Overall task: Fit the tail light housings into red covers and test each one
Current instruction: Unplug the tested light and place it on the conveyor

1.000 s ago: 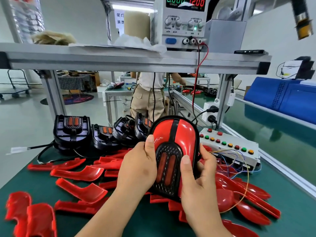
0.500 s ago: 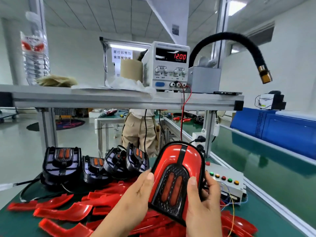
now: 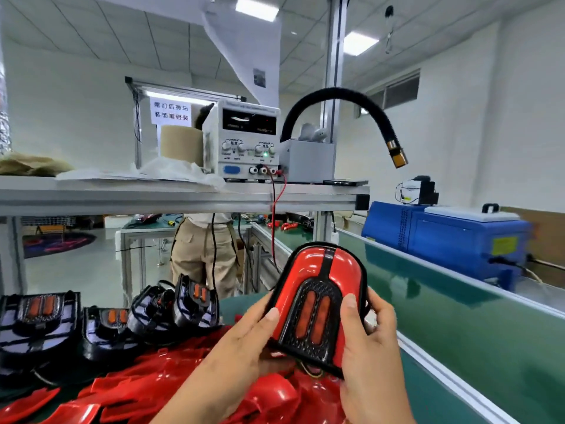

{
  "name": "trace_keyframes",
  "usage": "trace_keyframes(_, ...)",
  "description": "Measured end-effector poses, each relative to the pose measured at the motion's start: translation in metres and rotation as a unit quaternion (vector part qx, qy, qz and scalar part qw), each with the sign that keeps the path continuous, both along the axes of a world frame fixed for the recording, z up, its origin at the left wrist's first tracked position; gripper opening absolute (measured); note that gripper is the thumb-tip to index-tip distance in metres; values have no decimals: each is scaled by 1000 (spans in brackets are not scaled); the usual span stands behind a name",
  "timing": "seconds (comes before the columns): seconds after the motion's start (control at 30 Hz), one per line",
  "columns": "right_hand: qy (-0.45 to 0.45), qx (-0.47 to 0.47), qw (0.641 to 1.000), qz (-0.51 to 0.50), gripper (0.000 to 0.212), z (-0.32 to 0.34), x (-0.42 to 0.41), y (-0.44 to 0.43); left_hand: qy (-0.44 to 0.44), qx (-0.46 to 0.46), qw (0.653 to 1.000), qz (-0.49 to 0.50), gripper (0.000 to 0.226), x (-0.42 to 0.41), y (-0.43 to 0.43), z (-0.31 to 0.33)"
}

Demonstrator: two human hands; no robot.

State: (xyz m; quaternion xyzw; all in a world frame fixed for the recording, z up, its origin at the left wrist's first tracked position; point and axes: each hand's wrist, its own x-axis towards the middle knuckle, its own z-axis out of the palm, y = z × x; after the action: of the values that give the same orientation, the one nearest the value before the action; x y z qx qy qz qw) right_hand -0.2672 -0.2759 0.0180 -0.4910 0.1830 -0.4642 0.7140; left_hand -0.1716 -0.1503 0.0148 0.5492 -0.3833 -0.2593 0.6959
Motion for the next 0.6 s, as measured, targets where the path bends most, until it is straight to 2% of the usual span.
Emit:
trace_keyframes(0.1, 13, 30, 999, 14, 15, 10, -15, -30, 48, 31, 998, -18, 35, -5, -33, 14)
trace_keyframes(0.23, 43, 38, 998, -19, 8, 18, -34, -84, 95, 71, 992, -40, 28, -16, -88, 31)
trace_keyframes(0.43, 73, 36, 996, -38, 28, 33, -61, -161, 170, 93, 979, -65, 22, -32, -167, 54)
trace_keyframes(0.6, 121, 2, 990, -68, 28, 32, -65, -206, 168, 113, 977, -66, 23, -37, -220, 55)
